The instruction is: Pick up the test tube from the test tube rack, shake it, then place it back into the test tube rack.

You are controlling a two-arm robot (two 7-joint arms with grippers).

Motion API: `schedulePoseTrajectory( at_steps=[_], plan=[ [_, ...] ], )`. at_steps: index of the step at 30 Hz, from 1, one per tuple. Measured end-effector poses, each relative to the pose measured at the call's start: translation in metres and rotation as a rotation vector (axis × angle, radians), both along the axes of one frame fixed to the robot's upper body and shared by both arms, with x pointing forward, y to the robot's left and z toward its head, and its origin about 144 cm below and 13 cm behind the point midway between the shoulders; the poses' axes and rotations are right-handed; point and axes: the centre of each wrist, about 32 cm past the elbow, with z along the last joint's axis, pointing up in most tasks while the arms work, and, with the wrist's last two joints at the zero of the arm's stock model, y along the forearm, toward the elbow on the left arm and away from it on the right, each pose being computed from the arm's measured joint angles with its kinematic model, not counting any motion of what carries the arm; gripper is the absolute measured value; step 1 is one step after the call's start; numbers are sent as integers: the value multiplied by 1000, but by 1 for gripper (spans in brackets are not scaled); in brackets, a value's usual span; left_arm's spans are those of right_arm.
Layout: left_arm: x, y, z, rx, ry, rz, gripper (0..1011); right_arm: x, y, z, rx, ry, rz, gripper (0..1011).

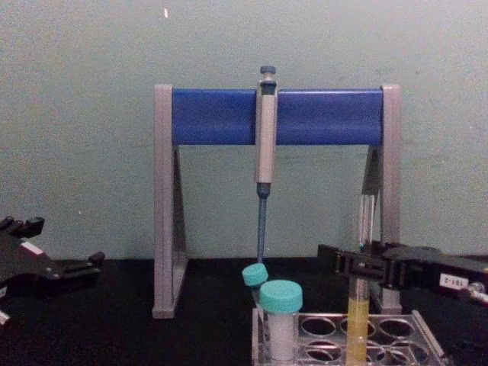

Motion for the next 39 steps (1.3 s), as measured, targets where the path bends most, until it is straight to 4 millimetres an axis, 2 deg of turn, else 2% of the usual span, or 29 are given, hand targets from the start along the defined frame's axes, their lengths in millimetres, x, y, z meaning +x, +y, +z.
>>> schedulePoseTrajectory(
  at_steps=[17, 24, 25, 31, 32, 39],
  plan=[
    [0, 0, 0, 0, 0, 0, 1010, 0, 0, 0, 2, -2, -2, 978],
    [0, 0, 0, 0, 0, 0, 1010, 0, 0, 0, 2, -3, -3, 813],
    [0, 0, 0, 0, 0, 0, 1010, 0, 0, 0, 2, -3, -3, 755],
    [0, 0, 0, 0, 0, 0, 1010, 0, 0, 0, 1, -3, -3, 600],
    [0, 0, 0, 0, 0, 0, 1010, 0, 0, 0, 1, -3, -3, 539],
    [0, 0, 0, 0, 0, 0, 1010, 0, 0, 0, 1, -3, -3, 328]
  ],
)
